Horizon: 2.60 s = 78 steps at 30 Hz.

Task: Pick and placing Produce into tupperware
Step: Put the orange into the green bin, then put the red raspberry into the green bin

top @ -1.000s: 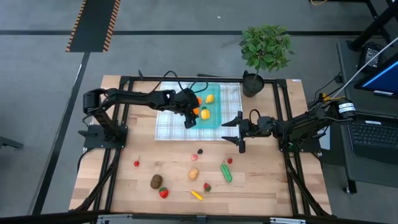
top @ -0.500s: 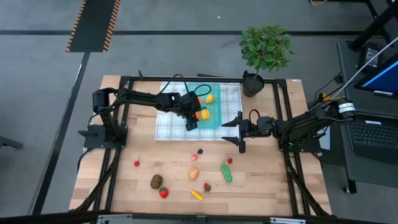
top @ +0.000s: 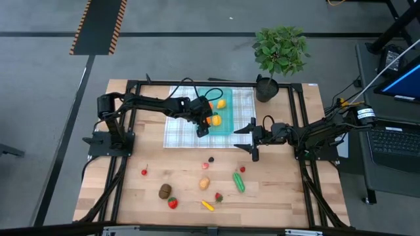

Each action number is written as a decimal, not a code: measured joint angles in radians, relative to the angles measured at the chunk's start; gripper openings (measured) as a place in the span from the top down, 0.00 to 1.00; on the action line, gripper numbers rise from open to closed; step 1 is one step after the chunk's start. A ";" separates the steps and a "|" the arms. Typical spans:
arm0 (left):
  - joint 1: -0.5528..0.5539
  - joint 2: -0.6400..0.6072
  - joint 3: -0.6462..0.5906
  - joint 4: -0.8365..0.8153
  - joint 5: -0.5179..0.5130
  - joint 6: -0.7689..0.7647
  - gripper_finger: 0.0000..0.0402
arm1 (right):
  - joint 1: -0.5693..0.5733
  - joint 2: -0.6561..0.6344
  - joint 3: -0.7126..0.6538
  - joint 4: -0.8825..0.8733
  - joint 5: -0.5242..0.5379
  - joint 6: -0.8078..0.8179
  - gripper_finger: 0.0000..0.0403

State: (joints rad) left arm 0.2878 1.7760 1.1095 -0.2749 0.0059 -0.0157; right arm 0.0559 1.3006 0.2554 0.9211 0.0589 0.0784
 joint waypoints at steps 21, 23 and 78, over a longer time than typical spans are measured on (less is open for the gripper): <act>-0.084 -0.117 0.000 0.094 -0.003 0.052 0.38 | 0.000 -0.001 0.002 0.007 0.000 0.018 0.29; -0.122 -0.148 0.000 0.112 -0.003 0.079 0.38 | 0.000 -0.002 0.022 0.026 0.000 -0.014 0.29; -0.599 -0.769 -0.784 0.784 -0.444 0.065 0.38 | 0.258 -0.058 0.507 -1.412 0.036 0.205 0.29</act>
State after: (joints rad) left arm -0.3107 1.0069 0.3252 0.5091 -0.4377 0.0496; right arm 0.3140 1.2423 0.7628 -0.4906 0.0951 0.2832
